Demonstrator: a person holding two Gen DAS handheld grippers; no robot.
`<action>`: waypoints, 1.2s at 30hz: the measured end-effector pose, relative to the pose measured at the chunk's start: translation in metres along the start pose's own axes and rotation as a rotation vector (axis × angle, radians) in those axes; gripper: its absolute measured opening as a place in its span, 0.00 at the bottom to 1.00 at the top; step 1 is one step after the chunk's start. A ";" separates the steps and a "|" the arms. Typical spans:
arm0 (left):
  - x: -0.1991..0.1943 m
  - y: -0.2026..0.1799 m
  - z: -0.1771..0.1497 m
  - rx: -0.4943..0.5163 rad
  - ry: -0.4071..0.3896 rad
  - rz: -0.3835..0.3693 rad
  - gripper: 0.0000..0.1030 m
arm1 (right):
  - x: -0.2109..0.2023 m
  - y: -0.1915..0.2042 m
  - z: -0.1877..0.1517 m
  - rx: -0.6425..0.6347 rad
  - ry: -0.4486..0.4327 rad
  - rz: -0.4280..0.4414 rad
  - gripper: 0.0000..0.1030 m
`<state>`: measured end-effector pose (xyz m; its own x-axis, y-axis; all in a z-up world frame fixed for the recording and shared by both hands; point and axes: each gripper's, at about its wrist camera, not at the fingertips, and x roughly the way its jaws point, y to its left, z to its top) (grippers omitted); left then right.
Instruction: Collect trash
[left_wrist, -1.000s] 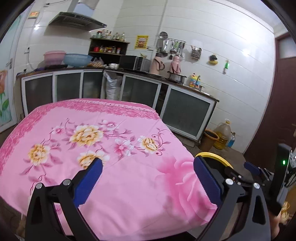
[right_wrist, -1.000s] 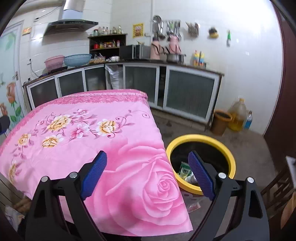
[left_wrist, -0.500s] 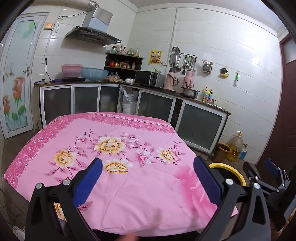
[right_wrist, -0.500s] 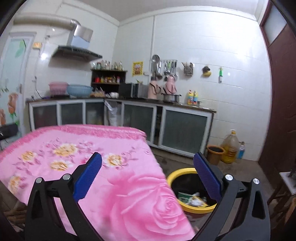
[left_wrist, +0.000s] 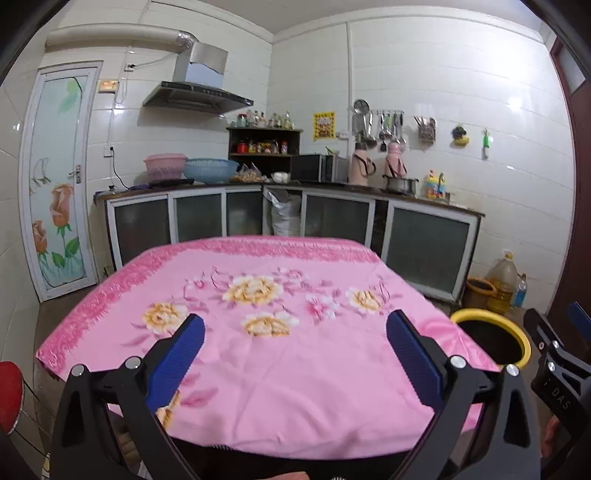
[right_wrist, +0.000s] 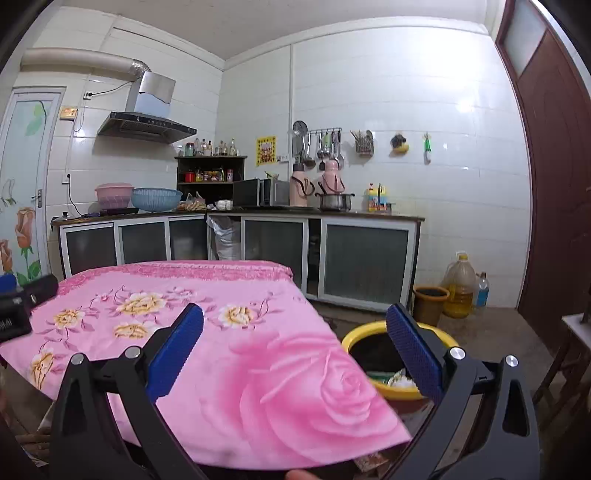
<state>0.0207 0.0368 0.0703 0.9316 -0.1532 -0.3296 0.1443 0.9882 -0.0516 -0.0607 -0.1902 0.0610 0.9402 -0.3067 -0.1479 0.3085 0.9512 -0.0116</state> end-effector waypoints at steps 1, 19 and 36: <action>0.003 0.000 -0.006 -0.005 0.020 -0.020 0.92 | -0.001 0.000 -0.004 0.005 0.002 -0.004 0.92; 0.039 0.018 -0.062 -0.069 0.195 0.040 0.92 | 0.003 0.007 -0.036 0.015 0.042 -0.068 0.92; 0.036 -0.003 -0.063 -0.030 0.195 -0.024 0.92 | 0.007 0.010 -0.044 0.013 0.075 -0.054 0.92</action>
<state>0.0325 0.0286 -0.0007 0.8454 -0.1770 -0.5040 0.1533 0.9842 -0.0885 -0.0577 -0.1816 0.0167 0.9088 -0.3538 -0.2214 0.3609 0.9326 -0.0087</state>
